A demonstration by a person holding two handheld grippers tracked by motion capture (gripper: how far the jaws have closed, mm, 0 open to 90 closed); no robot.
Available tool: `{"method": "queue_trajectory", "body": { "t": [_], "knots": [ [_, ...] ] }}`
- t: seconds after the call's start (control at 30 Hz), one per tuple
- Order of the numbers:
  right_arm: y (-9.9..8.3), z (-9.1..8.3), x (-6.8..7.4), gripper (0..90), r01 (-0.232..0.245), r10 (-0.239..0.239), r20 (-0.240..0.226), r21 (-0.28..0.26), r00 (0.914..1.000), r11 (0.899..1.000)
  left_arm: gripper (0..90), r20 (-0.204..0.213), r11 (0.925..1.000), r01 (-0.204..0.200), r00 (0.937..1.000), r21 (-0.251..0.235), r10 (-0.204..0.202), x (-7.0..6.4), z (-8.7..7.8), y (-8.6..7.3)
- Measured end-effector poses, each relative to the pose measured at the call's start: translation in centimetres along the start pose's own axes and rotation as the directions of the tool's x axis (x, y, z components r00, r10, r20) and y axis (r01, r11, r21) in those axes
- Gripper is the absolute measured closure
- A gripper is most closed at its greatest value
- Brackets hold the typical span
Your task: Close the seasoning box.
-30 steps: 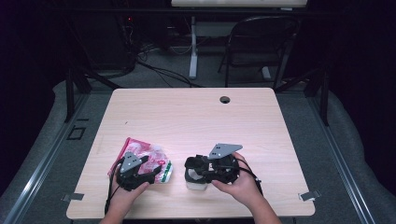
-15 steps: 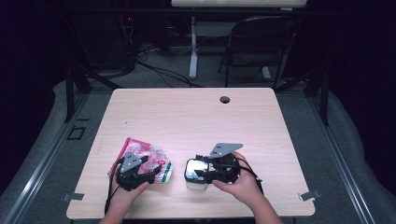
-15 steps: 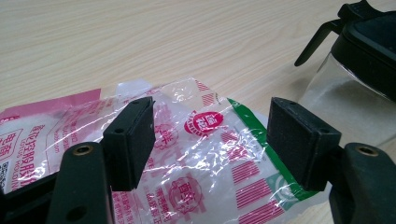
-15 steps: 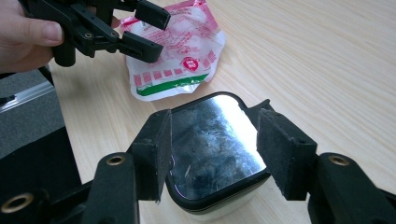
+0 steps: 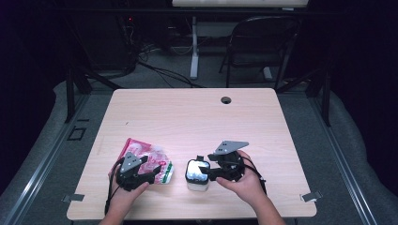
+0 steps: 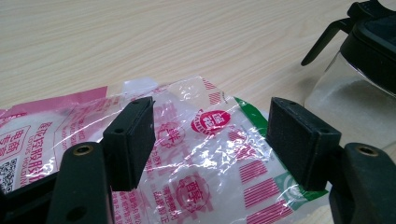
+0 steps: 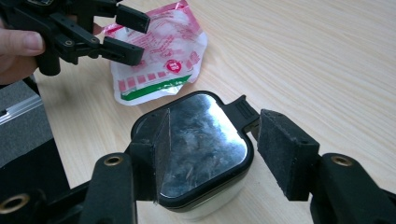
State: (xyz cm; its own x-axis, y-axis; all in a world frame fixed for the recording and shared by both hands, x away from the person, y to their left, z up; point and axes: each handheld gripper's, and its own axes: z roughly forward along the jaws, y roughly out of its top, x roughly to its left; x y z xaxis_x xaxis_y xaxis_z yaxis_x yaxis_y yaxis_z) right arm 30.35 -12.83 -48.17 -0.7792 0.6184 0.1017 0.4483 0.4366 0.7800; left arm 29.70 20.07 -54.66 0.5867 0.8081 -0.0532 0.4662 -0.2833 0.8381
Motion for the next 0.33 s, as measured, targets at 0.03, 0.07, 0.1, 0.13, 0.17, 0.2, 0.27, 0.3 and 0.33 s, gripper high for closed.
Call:
{"method": "queue_trajectory", "body": {
  "t": [0.03,0.07,0.1,0.13,0.17,0.2,0.27,0.3,0.33],
  "knots": [
    [-0.02,-0.02,-0.1,44.1,-0.002,0.002,0.003,-0.002,1.0,1.0,32.4,-0.002,1.0,-0.002,1.0,0.001,0.002,0.05,-0.01,0.0],
    [-0.05,-0.02,-0.18,44.1,-0.007,0.007,0.005,-0.004,1.0,1.0,32.4,-0.004,1.0,-0.001,1.0,0.0,0.001,0.09,-0.02,0.0],
    [-0.07,-0.04,-0.24,44.1,-0.012,0.012,0.011,-0.003,0.9999,1.0,32.4,-0.004,1.0,0.001,1.0,-0.002,-0.001,0.13,-0.02,-0.01],
    [-0.1,-0.05,-0.33,44.1,-0.015,0.015,0.017,-0.003,0.9997,1.0,32.4,-0.004,1.0,0.003,1.0,-0.001,-0.003,0.16,-0.03,-0.01],
    [-0.13,-0.07,-0.38,44.0,-0.024,0.024,0.02,-0.005,0.9995,1.0,32.4,-0.006,1.0,0.006,1.0,0.0,-0.006,0.18,-0.05,0.0],
    [-0.15,-0.08,-0.44,44.0,-0.029,0.029,0.025,-0.01,0.9993,1.0,32.3,-0.004,1.0,0.008,1.0,0.0,-0.008,0.22,-0.06,-0.01],
    [-0.14,-0.18,-0.61,43.8,-0.032,0.033,0.034,-0.01,0.9989,0.999,32.4,-0.005,1.0,0.008,1.0,-0.001,-0.008,0.34,-0.09,0.0],
    [-0.15,-0.22,-0.67,43.3,-0.037,0.037,0.036,-0.016,0.9986,0.999,32.6,-0.006,0.9999,0.014,0.9999,-0.003,-0.014,0.38,-0.1,0.0],
    [-0.16,-0.26,-0.74,42.7,-0.041,0.041,0.043,-0.02,0.9982,0.999,32.6,-0.007,0.9999,0.015,0.9999,-0.001,-0.015,0.44,-0.14,0.02]
  ]
}}
